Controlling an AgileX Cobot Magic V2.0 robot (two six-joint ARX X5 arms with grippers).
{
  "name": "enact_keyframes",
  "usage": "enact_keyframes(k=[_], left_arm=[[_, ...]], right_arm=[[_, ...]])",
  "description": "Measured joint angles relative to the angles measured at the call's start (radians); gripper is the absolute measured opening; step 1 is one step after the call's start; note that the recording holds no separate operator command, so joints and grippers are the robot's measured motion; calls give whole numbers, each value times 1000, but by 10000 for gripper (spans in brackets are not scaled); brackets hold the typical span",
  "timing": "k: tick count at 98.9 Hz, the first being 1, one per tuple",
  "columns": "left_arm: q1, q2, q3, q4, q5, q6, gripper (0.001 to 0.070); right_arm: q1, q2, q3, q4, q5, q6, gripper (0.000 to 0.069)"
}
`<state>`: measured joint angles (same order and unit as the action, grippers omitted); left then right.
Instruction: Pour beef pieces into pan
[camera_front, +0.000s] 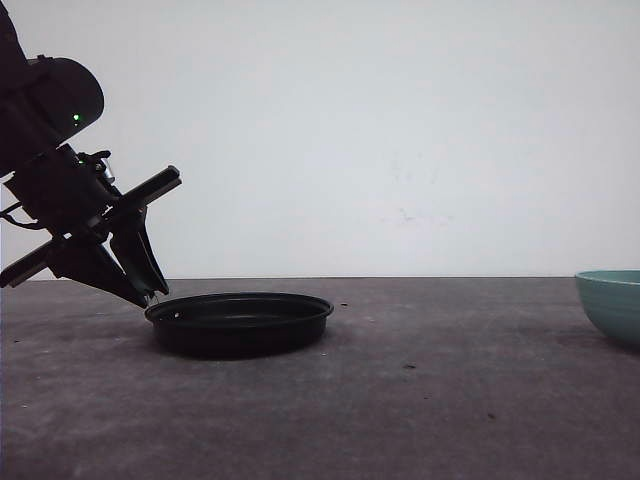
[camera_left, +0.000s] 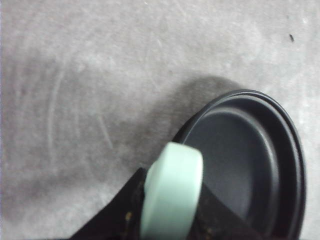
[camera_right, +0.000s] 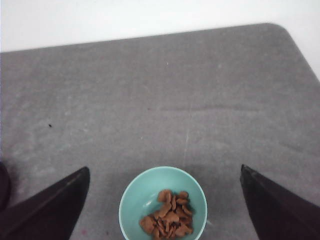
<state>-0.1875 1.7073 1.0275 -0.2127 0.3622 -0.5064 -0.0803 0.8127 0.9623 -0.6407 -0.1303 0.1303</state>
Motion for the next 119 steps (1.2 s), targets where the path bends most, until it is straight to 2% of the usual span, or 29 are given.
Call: enact_keyframes(k=[31, 48, 78, 91, 100, 108, 119], left_arm=[[0, -145, 0, -18, -12, -19, 58], [0, -227, 0, -82, -14, -64, 58], [10, -400, 0, -233, -6, -98, 58], [21, -466, 0, -272, 13, -117, 58], [27, -498, 0, -285, 50, -138, 58], [31, -518, 0, -286, 89, -156, 58], [30, -536, 0, -287, 101, -170, 58]], right_arm=[[0, 81, 0, -23, 0, 0, 599], [-14, 124, 0, -33, 1, 0, 599], [-56, 203, 0, -86, 1, 8, 599], [-77, 248, 0, -136, 0, 19, 599], [-90, 292, 0, -178, -7, 29, 573], [-99, 336, 0, -221, -43, 32, 541], [-104, 394, 0, -256, -96, 34, 529]])
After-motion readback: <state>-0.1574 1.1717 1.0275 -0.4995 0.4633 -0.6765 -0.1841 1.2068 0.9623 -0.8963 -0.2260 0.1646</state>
